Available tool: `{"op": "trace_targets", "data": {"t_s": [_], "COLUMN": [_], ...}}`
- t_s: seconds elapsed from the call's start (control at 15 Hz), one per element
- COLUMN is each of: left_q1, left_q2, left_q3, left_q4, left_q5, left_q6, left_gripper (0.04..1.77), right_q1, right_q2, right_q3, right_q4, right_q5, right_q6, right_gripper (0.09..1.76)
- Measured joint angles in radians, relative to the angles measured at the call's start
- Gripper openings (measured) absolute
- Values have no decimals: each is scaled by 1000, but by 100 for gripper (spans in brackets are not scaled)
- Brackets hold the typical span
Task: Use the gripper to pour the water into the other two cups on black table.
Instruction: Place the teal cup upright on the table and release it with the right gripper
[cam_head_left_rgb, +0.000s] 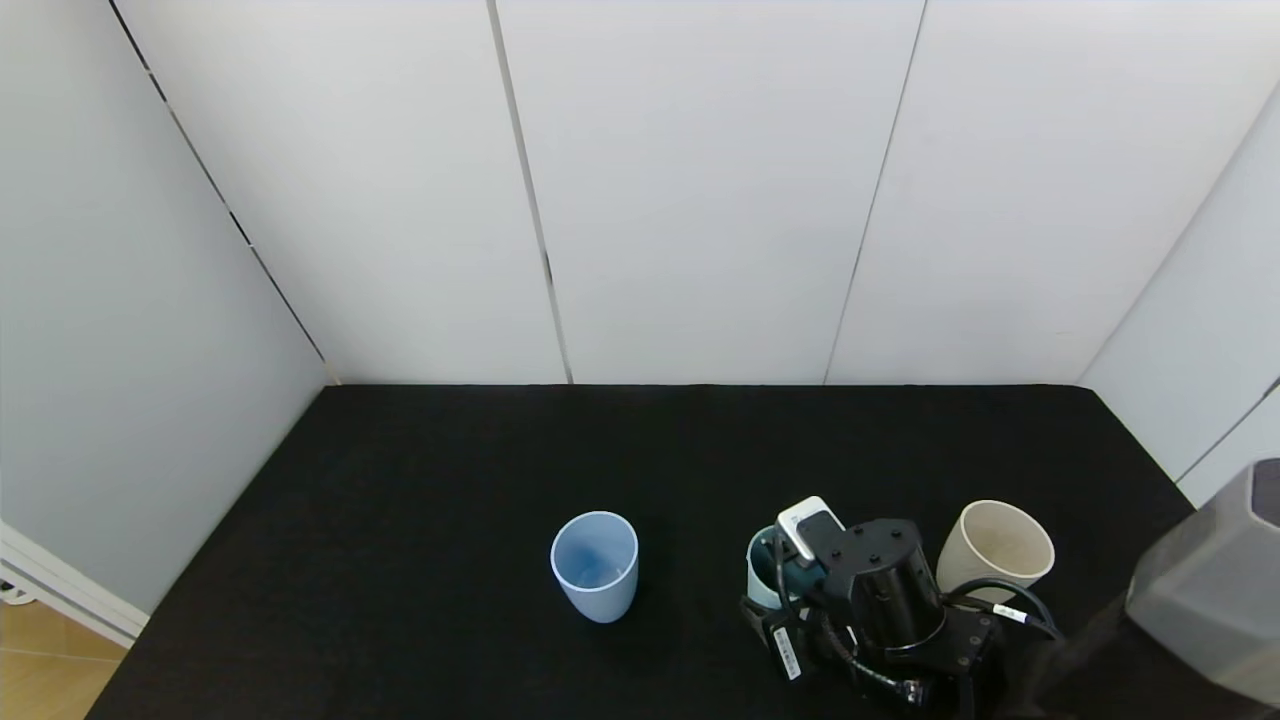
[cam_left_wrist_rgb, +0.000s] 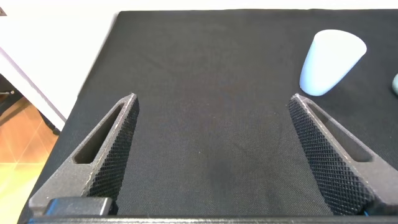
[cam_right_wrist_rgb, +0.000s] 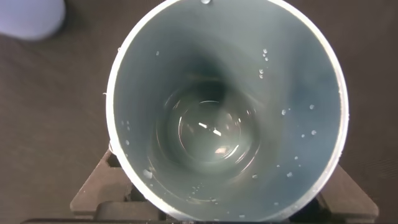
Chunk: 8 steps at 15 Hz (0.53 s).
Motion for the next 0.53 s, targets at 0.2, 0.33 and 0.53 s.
{"op": "trace_targets", "data": {"t_s": [0.2, 0.33, 0.53], "left_q1": [0, 0, 0], "left_q2": [0, 0, 0], "left_q3": [0, 0, 0], "left_q4": [0, 0, 1], "left_q5": [0, 0, 0], "left_q6": [0, 0, 0], "left_gripper": [172, 172, 172], "right_q1": [0, 0, 2], "right_q2": [18, 19, 9], "right_q3": [-1, -1, 2], "right_q4": [-6, -5, 1], "right_q5": [0, 0, 0], "right_q6": [0, -1, -1], "right_gripper": [118, 118, 118]}}
